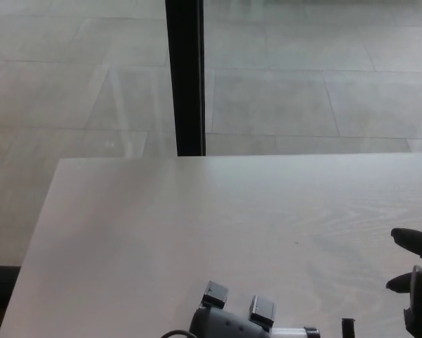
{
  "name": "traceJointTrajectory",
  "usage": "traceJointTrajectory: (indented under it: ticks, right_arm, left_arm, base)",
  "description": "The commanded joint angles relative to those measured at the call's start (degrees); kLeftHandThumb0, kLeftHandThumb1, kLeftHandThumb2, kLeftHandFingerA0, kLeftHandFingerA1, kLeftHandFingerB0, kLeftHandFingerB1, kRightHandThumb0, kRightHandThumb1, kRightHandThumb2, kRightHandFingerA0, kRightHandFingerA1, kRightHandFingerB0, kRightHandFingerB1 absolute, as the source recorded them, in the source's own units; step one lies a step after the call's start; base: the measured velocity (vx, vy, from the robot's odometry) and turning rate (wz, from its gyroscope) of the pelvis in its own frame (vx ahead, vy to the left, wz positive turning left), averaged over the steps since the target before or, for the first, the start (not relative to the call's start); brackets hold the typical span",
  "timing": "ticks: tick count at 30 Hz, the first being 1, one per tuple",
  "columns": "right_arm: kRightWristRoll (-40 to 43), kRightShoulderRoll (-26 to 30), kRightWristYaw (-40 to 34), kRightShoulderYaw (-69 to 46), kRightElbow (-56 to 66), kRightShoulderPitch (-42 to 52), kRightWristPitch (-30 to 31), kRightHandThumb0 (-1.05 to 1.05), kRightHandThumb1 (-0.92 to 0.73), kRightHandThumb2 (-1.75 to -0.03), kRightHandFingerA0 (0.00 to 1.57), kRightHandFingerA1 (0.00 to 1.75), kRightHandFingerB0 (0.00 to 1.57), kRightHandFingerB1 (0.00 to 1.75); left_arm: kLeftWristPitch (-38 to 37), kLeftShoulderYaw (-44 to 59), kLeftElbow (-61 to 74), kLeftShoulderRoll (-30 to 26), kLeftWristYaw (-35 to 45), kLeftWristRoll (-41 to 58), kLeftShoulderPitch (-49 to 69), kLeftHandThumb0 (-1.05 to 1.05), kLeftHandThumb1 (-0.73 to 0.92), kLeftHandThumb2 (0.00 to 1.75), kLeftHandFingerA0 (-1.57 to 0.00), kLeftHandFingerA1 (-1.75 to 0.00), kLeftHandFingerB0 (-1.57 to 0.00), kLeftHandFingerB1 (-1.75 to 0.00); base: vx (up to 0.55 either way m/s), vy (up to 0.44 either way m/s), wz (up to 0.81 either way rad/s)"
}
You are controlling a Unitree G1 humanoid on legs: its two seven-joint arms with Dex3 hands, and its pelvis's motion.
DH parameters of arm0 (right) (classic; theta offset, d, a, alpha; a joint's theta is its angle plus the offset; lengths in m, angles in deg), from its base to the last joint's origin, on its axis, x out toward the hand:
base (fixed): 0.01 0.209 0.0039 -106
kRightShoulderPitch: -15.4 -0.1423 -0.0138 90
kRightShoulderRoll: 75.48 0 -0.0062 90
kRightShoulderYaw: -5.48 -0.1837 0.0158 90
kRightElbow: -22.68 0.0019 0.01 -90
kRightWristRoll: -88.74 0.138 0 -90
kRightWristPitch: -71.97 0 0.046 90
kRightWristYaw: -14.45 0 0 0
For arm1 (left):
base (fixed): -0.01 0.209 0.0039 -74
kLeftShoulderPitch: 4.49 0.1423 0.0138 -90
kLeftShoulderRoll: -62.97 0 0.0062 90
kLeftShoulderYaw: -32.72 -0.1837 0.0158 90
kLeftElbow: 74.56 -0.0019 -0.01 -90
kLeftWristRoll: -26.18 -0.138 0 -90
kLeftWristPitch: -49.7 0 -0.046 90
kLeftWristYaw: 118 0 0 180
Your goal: The robot uses its left hand to lift the air pump kept on the middle of the desk and use the right hand to pull out the handle
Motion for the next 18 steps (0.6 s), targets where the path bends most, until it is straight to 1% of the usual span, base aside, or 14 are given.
traceJointTrajectory:
  ticks: [1,2,3,6,7,8,9,10,11,12,14,15,16,18]
  right_arm:
    - [0.06,-0.27,-1.21,-0.12,-0.80,0.61,-2.43,-0.66,-0.78,-0.69,0.64,1.40,0.77,0.51]
    - [0.06,-0.26,-1.23,-0.11,-0.81,0.61,-2.44,-0.66,-0.78,-0.69,0.64,1.40,0.77,0.51]
    - [-0.40,-0.25,-1.48,0.00,-0.89,0.49,-2.58,-0.65,-0.80,-0.65,0.65,1.34,0.78,0.51]
    - [-0.45,-0.12,-1.52,-0.03,-0.97,0.51,-2.82,-0.65,-0.79,-0.66,0.66,1.33,0.79,0.50]
    - [-0.59,-0.08,-1.57,-0.07,-0.71,0.74,-2.07,-0.67,-0.80,-0.66,0.67,1.32,0.80,0.50]
    - [-0.70,-0.07,-1.61,-0.05,-0.51,0.86,-1.61,-0.68,-0.80,-0.66,0.68,1.30,0.80,0.50]
    - [-0.79,-0.07,-1.64,-0.01,-0.37,0.90,-1.39,-0.68,-0.80,-0.66,0.68,1.30,0.80,0.50]
    - [-0.71,-0.12,-1.62,0.03,-0.33,1.02,-1.26,-0.68,-0.80,-0.66,0.68,1.30,0.80,0.50]
    - [-0.65,-0.11,-1.59,0.03,-0.42,0.97,-1.29,-0.68,-0.80,-0.65,0.69,1.38,0.80,0.51]
    - [-0.60,0.00,-1.47,0.09,-0.80,0.70,-1.47,-0.68,-0.79,-0.67,0.67,1.39,0.80,0.51]
    - [-0.62,0.10,-1.34,0.19,-1.00,0.64,-1.67,-0.68,-0.81,-0.64,0.68,1.36,0.80,0.51]
    - [-1.17,0.26,-1.24,0.59,-1.15,0.49,-1.57,-0.67,-0.80,-0.65,0.69,1.34,0.80,0.53]
    - [-1.44,0.44,-1.01,0.90,-1.15,0.49,-1.05,-0.65,-0.79,-0.66,0.67,1.40,0.79,0.53]
    - [-2.18,0.80,-0.77,1.42,-0.89,0.63,0.80,-0.63,-0.78,-0.66,0.70,1.35,0.77,0.53]
  left_arm:
    - [-9.86,3.06,-2.10,-2.25,-2.40,11.91,3.01,-0.19,0.61,0.70,-0.98,-1.64,-0.67,-0.69]
    - [-10.07,3.19,-2.14,-2.24,-2.52,11.93,3.05,-0.19,0.61,0.70,-0.98,-1.64,-0.67,-0.69]
    - [-11.06,3.95,-3.32,-1.90,-3.83,13.43,3.54,-0.23,0.68,0.76,-0.92,-1.47,-0.80,-0.74]
    - [-11.80,5.57,-5.63,-0.58,-5.94,15.24,4.31,-0.24,0.71,0.82,-0.90,-1.46,-0.80,-0.82]
    - [-11.41,5.64,-6.01,-0.57,-5.74,14.89,4.50,-0.23,0.70,0.82,-0.90,-1.62,-0.79,-0.95]
    - [-11.21,5.81,-6.27,-0.48,-5.63,14.79,4.57,-0.18,0.63,0.89,-1.06,-1.65,-0.79,-0.97]
    - [-11.24,6.10,-6.50,-0.30,-5.69,14.92,4.58,-0.18,0.63,0.89,-1.06,-1.65,-0.79,-0.97]
    - [-11.62,5.92,-6.77,-0.91,-4.80,14.33,4.20,-0.25,0.71,0.82,-0.85,-1.43,-0.75,-0.86]
    - [-12.27,6.43,-6.84,-0.81,-5.35,15.14,4.34,-0.23,0.68,0.85,-0.86,-1.61,-0.77,-0.93]
    - [-14.04,7.29,-6.96,-1.20,-6.41,16.44,4.28,-0.17,0.63,0.87,-0.95,-1.66,-0.78,-0.98]
    - [-16.33,8.05,-6.81,-1.83,-7.47,17.93,4.33,-0.18,0.66,0.85,-0.90,-1.61,-0.77,-0.97]
    - [-17.92,8.68,-7.24,-2.45,-10.57,18.29,4.23,-0.21,0.67,0.85,-0.88,-1.56,-0.79,-0.94]
    - [-18.57,9.36,-7.33,-2.39,-12.30,18.70,4.47,-0.20,0.64,0.83,-0.83,-1.69,-0.78,-1.09]
    - [-19.72,10.32,-7.10,-2.39,-13.62,19.47,4.19,-0.20,0.65,0.90,-0.85,-1.75,-0.76,-1.13]
  base:
    - [0.00,0.000,0.00]
    - [0.00,0.000,0.00]
    - [0.00,0.000,0.00]
    - [0.00,0.000,0.00]
    - [0.00,0.000,0.00]
    - [0.00,0.000,0.00]
    - [0.00,0.000,0.00]
    - [0.00,0.000,0.00]
    - [0.00,0.000,0.00]
    - [0.00,0.000,0.00]
    - [0.00,0.000,0.00]
    - [0.00,0.000,0.00]
    - [0.00,0.000,0.00]
    - [0.00,0.000,0.00]
